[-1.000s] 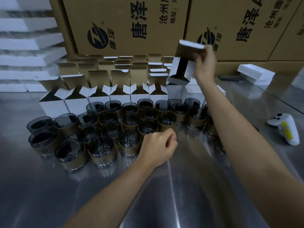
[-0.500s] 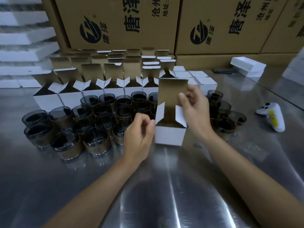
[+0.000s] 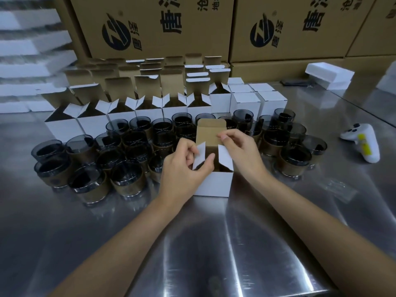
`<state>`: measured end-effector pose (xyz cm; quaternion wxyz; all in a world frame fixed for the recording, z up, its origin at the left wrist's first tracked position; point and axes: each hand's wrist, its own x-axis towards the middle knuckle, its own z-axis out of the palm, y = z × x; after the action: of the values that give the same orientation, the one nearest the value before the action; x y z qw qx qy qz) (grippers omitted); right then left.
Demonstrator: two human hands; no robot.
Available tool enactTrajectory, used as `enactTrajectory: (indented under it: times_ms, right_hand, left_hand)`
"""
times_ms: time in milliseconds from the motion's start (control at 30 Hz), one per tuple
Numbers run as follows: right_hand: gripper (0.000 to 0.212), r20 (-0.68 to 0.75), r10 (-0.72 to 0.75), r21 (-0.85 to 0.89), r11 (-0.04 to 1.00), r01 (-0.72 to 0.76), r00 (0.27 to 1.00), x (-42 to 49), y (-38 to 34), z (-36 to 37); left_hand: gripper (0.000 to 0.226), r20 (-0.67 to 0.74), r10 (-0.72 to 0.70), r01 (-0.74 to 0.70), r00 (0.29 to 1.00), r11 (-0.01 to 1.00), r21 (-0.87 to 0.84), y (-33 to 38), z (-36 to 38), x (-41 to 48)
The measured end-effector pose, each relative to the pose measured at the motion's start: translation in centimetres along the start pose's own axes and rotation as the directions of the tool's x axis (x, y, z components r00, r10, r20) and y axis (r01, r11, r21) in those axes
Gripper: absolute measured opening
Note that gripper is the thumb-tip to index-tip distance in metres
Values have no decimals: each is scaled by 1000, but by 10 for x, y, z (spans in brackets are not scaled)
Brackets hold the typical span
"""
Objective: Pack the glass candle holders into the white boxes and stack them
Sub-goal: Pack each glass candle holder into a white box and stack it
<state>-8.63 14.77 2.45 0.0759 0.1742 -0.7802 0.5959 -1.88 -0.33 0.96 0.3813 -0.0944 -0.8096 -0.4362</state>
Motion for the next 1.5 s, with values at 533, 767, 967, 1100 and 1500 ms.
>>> enactTrajectory:
  times_ms: [533,767,967,1100,1500]
  right_hand:
    - [41,224,140,-8,990,-142,964,3,-19,-25]
    - [38,286,148,-34,989,-144,947,6,-4,-31]
    - [40,274,6,-142,989,34,962,-2,8,-22]
    - [40,175,-112,-412,894,176,978,2,3,-29]
    - [23,-202,-35,-942,280,-184,979,12,8,-72]
  left_hand:
    - [36,136,39,-90,990,913,398,12,-9,5]
    - [50,170,-93,-59,981,690,721,21,-21,10]
    - [49,176,-170,-6,970,703,711,21,-20,12]
    - [56,122,-165,25,979,684,729,22,-17,10]
    - [63,66,-89,18,994,713,700,10,-13,8]
